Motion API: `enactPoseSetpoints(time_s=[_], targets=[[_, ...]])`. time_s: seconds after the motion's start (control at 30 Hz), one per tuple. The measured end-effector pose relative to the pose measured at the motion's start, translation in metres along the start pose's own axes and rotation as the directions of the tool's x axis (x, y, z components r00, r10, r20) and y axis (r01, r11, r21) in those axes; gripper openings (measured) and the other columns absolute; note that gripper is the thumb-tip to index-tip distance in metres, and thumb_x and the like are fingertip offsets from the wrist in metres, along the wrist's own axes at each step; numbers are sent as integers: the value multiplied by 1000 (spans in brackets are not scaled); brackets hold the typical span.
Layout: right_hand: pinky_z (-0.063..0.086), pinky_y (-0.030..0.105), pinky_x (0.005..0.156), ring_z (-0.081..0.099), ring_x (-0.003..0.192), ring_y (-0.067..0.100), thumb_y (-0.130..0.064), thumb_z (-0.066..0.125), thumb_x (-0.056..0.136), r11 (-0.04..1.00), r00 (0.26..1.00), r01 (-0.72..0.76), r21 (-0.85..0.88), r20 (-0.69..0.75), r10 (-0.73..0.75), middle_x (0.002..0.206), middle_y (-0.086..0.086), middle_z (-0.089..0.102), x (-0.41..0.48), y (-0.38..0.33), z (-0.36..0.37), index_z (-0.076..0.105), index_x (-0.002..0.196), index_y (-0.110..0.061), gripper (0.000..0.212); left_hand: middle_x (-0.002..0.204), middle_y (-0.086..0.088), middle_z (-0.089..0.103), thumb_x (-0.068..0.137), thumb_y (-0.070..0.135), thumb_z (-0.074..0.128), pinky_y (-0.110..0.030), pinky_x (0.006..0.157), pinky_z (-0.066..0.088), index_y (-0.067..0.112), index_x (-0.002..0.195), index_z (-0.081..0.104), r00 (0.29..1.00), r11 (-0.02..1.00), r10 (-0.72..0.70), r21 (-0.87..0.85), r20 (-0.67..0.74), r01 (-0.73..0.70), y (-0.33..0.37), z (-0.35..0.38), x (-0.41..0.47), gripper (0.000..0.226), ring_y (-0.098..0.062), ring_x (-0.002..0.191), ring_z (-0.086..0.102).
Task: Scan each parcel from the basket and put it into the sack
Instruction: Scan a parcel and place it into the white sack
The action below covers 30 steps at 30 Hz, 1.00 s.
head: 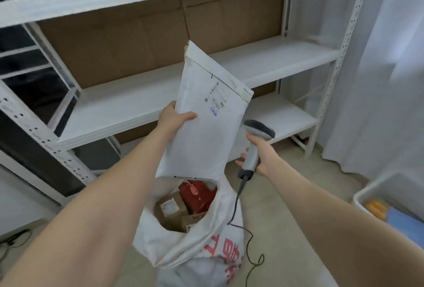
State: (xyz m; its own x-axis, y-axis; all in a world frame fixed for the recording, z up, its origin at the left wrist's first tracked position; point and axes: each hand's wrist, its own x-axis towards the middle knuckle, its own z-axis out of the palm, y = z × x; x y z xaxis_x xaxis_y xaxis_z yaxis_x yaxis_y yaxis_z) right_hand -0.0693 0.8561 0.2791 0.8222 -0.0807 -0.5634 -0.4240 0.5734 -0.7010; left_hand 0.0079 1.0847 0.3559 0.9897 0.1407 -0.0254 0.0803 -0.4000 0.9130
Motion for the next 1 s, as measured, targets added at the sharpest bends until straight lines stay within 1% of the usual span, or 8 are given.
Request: enactPoseSetpoints(time_s=[0.17,0.37,0.6,0.73,0.8,0.87,0.93,1.0], targets=[[55,58,82,61,93,32,-30,79,80,991,991,-126,37,-35,127,110,15,58,43,74,50,50,126,-15,56,118,1,62,69,20,81,-32,86,48,18,124,54,996,983,-85,163,-22,87,-81,-44,30,62,-21,101,60],[53,59,88,59,90,28,-34,78,80,981,961,-189,46,-197,195,110,14,53,90,136,34,48,118,-18,51,118,-4,61,72,24,79,-33,79,48,16,126,49,984,902,-175,406,28,149,-160,-31,43,62,-26,101,60],[50,55,89,56,89,35,-28,72,86,975,937,-221,1,-275,213,98,12,51,126,196,12,49,112,-14,38,108,1,64,79,26,75,-30,82,48,19,119,57,962,915,-250,351,107,199,-240,-2,68,44,-25,99,62],[49,34,65,57,68,24,-18,70,88,985,936,-163,-50,-323,139,80,8,59,146,228,9,58,105,-9,23,110,-9,68,83,15,73,-33,79,54,12,115,60,823,889,-458,169,336,425,-283,-8,94,35,-24,88,66],[54,38,74,63,77,28,-17,73,85,984,931,-156,-83,-346,119,85,10,66,159,248,6,61,106,-10,26,115,-10,67,84,13,72,-34,85,53,8,124,56,696,828,-561,298,448,476,-315,-10,99,43,-25,97,66],[52,46,89,65,89,33,-17,76,81,977,927,-177,-121,-354,124,95,14,69,170,264,6,63,107,-10,30,123,-10,63,88,11,66,-34,94,48,6,130,53,614,762,-634,512,470,396,-354,-10,99,45,-26,110,61],[53,49,92,65,95,37,-17,78,79,972,923,-203,-119,-354,149,101,17,69,178,281,10,65,106,-11,31,120,-5,64,92,23,55,-31,93,49,11,129,56,675,636,-646,740,355,219,-398,-13,93,39,-23,108,61],[50,41,82,60,86,30,-17,78,80,970,921,-199,-138,-366,137,92,11,64,184,295,15,64,106,-13,30,113,-2,66,88,34,54,-34,90,51,17,130,53,750,561,-607,810,263,169,-435,-19,89,45,-19,101,63]])
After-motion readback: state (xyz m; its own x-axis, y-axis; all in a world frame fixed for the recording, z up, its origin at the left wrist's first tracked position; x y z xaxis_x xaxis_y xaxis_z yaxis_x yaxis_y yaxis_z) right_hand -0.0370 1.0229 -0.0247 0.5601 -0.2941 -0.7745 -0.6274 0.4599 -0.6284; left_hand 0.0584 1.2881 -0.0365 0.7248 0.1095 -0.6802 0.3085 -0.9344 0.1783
